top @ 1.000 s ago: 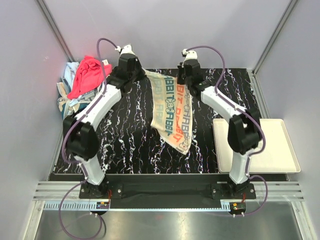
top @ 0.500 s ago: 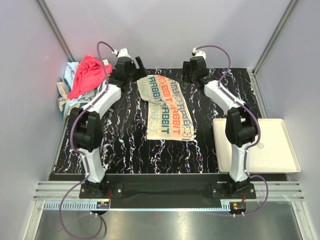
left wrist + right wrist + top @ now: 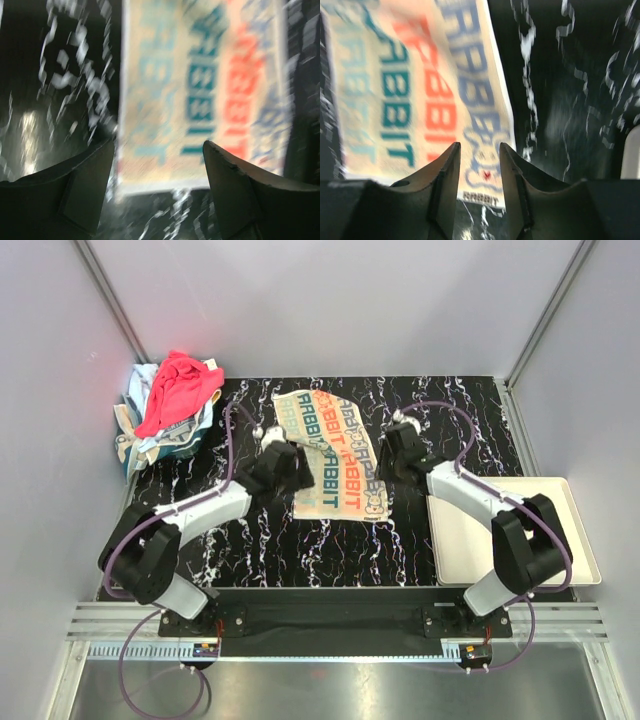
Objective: Fold and stack the towels
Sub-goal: Flatten out the crumpled towel
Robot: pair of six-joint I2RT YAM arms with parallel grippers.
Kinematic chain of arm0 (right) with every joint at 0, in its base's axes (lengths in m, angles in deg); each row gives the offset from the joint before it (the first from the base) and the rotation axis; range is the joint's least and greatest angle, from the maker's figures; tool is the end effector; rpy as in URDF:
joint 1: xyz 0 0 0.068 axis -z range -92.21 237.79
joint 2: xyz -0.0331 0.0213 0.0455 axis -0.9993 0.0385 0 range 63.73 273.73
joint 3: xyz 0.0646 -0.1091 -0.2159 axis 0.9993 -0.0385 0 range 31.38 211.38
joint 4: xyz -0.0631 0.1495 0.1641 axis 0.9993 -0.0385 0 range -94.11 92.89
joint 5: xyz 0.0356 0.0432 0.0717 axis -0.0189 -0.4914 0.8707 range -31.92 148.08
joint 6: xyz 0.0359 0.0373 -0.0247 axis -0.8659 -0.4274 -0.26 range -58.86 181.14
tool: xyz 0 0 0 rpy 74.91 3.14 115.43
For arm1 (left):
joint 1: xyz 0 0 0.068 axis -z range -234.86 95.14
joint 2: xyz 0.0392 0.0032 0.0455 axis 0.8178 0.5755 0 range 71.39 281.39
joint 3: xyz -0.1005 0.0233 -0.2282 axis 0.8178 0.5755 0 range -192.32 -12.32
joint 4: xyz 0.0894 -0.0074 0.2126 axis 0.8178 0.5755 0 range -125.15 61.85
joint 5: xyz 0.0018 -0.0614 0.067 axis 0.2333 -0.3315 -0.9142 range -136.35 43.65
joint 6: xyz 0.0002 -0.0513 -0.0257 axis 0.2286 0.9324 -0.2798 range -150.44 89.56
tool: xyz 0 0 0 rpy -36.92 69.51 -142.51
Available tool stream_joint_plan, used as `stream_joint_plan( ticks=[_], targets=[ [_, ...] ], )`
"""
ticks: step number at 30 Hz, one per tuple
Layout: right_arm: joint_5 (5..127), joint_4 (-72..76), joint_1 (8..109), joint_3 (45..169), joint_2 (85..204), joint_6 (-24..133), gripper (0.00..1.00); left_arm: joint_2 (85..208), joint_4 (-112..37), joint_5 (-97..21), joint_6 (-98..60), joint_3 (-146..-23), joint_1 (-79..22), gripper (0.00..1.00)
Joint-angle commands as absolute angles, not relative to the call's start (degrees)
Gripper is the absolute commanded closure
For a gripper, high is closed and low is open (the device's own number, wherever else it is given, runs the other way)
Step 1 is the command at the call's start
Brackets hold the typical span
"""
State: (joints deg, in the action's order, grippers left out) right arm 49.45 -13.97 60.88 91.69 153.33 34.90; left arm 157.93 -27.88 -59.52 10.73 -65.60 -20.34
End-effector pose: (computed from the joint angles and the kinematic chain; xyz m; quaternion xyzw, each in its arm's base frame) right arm 0.2806 0.1357 0.2205 0.0226 0.9252 0.1041 0.3641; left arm 0.2539 -0.1633 0.2139 -0.1002 0.8980 -0.1728 0.3921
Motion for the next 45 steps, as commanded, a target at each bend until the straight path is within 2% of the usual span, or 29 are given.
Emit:
stream_joint_plan(
  ticks=[1, 10, 19, 27, 29, 36, 37, 40, 44, 45],
  targets=[
    [49.3, -14.1, 59.5, 86.2, 149.0, 31.8, 0.57, 153.7, -27.9, -62.9, 15.3, -58.6, -19.9, 0.24],
    [48.1, -10.9, 59.1, 75.2, 144.4, 27.5, 0.58, 149.6, -29.8, -60.3, 14.7, -50.0, -17.0, 0.24],
    [49.2, -7.4, 58.2, 71.7, 145.2, 24.1, 0.58, 154.1, -33.3, -59.0, 14.1, -49.9, -16.8, 0.28],
    [48.2, -5.6, 54.7, 70.8, 148.7, 22.0, 0.57, 158.3, -35.0, -58.2, 14.8, -48.9, -16.7, 0.36],
    [47.7, -5.3, 54.4, 70.9, 149.3, 21.6, 0.57, 159.0, -36.9, -58.0, 14.9, -48.8, -16.5, 0.40],
    [46.6, -5.4, 54.1, 70.2, 149.3, 21.1, 0.60, 161.5, -38.2, -57.8, 15.6, -48.6, -15.2, 0.63],
    [46.5, -5.3, 54.1, 70.2, 149.2, 21.1, 0.61, 161.6, -38.1, -57.8, 15.8, -48.5, -15.1, 0.73],
    [46.6, -5.7, 54.0, 70.1, 148.5, 20.9, 0.74, 160.7, -37.7, -58.2, 16.0, -48.3, -15.0, 0.88],
    [46.4, -6.9, 53.9, 70.6, 147.2, 21.5, 0.85, 157.9, -36.3, -59.1, 16.1, -47.7, -15.0, 1.00],
    [46.3, -7.7, 53.7, 70.9, 146.6, 21.7, 0.89, 156.1, -35.4, -59.1, 16.1, -47.7, -15.0, 1.00]
  ],
)
